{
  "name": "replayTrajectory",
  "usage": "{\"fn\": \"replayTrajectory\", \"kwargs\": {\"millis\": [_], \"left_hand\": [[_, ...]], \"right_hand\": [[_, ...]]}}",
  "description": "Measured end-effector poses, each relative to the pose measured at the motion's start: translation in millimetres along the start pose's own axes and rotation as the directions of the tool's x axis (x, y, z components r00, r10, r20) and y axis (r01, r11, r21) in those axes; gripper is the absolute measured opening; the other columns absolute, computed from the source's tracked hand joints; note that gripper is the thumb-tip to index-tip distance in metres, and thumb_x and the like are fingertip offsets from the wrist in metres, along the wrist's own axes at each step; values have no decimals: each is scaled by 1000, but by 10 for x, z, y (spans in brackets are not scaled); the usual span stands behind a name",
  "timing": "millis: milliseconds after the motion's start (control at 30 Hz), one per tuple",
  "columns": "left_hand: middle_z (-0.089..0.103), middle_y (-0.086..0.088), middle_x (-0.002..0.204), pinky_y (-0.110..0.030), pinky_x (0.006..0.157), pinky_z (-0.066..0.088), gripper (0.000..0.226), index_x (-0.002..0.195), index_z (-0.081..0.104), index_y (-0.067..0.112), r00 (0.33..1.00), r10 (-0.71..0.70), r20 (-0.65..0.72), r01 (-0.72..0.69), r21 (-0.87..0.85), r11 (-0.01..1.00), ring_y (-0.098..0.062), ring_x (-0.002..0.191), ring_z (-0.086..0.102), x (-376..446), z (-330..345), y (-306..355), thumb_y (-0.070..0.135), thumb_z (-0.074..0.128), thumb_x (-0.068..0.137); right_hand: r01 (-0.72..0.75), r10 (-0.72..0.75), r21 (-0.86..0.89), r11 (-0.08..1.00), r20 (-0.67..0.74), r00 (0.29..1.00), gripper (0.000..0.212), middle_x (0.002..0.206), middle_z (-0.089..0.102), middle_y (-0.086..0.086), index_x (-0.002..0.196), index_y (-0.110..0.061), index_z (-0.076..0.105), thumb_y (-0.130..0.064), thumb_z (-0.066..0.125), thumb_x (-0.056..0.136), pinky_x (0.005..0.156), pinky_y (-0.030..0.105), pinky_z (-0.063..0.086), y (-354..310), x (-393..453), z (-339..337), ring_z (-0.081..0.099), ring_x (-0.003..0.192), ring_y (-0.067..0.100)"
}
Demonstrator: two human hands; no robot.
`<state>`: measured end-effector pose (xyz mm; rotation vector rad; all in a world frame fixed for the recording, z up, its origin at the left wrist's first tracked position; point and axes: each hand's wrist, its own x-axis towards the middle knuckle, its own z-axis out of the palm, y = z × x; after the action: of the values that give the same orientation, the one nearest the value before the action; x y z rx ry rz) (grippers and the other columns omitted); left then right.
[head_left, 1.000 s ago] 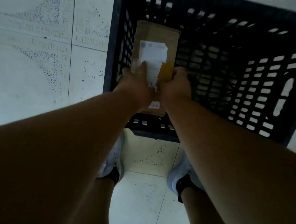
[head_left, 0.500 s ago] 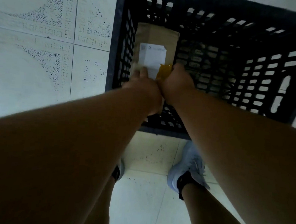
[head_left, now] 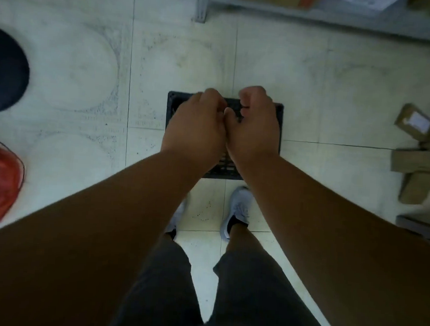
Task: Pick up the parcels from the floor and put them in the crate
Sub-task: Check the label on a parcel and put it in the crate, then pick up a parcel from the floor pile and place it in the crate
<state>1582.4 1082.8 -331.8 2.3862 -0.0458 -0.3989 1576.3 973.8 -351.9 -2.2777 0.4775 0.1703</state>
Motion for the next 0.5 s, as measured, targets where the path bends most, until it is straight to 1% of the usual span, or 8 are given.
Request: {"fn": "replayTrajectory", "kwargs": {"millis": [67, 133, 200, 267, 333, 400, 433, 500], "left_hand": [[54, 5, 102, -26, 73, 37, 20, 114, 57, 16, 998, 45, -49, -47, -33, 998, -11, 88, 52, -165, -358, 367, 20, 42, 101], [58, 2, 109, -25, 75, 37, 22, 118, 57, 16, 991, 113, -75, -117, -48, 992, -11, 91, 53, -297, -665, 709, 19, 43, 101], [61, -1, 112, -25, 76, 38, 22, 117, 57, 16, 976, 206, -76, -209, -35, 977, -14, 94, 55, -406, -904, 1044, 17, 44, 100], [62, -2, 109, -26, 76, 39, 21, 115, 58, 17, 950, 302, -81, -304, -26, 952, -18, 95, 57, -485, -1081, 1362, 16, 45, 99], [62, -2, 107, -27, 77, 41, 20, 112, 59, 17, 901, 423, -93, -427, -26, 904, -19, 95, 57, -565, -1198, 1721, 16, 46, 98], [62, -1, 107, -27, 78, 44, 19, 112, 60, 18, 828, 549, -110, -554, -14, 833, -17, 94, 56, -671, -1240, 2126, 17, 46, 99], [60, 2, 107, -25, 78, 44, 19, 113, 59, 19, 797, 594, -111, -599, -7, 801, -14, 93, 56, -742, -1238, 2344, 18, 46, 100], [56, 9, 105, -13, 74, 38, 19, 115, 60, 20, 759, 646, -85, -649, -9, 761, -7, 91, 52, -898, -1171, 2763, 20, 45, 102]], "right_hand": [[49, -51, -29, 998, -54, 997, 32, 122, 56, 1, 123, -18, 55, -21, 63, 93, 84, 23, 45, -364, -190, -463, 56, 101, 10], [70, -74, -34, 997, -137, 988, 30, 121, 56, -2, 121, -19, 55, -22, 64, 92, 83, 19, 44, -653, -371, -895, 56, 102, 9], [53, -52, -5, 999, -235, 971, 28, 119, 57, -4, 119, -20, 55, -23, 65, 92, 79, 11, 40, -870, -568, -1300, 57, 104, 8], [34, -20, 41, 999, -318, 948, 28, 119, 58, -4, 118, -20, 55, -24, 65, 92, 73, 4, 37, -1021, -752, -1661, 57, 102, 6], [19, 11, 71, 997, -404, 915, 28, 121, 58, -5, 118, -22, 55, -25, 66, 92, 71, 2, 36, -1108, -930, -2025, 56, 99, 3], [16, 39, 106, 994, -494, 869, 29, 122, 57, -6, 119, -22, 55, -26, 66, 92, 72, 3, 36, -1145, -1099, -2398, 55, 99, 2], [16, 49, 115, 993, -535, 843, 30, 123, 56, -6, 120, -23, 55, -26, 66, 93, 73, 4, 36, -1134, -1179, -2580, 54, 99, 2], [14, 55, 108, 994, -609, 791, 31, 123, 54, -7, 120, -24, 54, -26, 68, 92, 71, 5, 36, -1055, -1345, -2934, 53, 97, 2]]}}
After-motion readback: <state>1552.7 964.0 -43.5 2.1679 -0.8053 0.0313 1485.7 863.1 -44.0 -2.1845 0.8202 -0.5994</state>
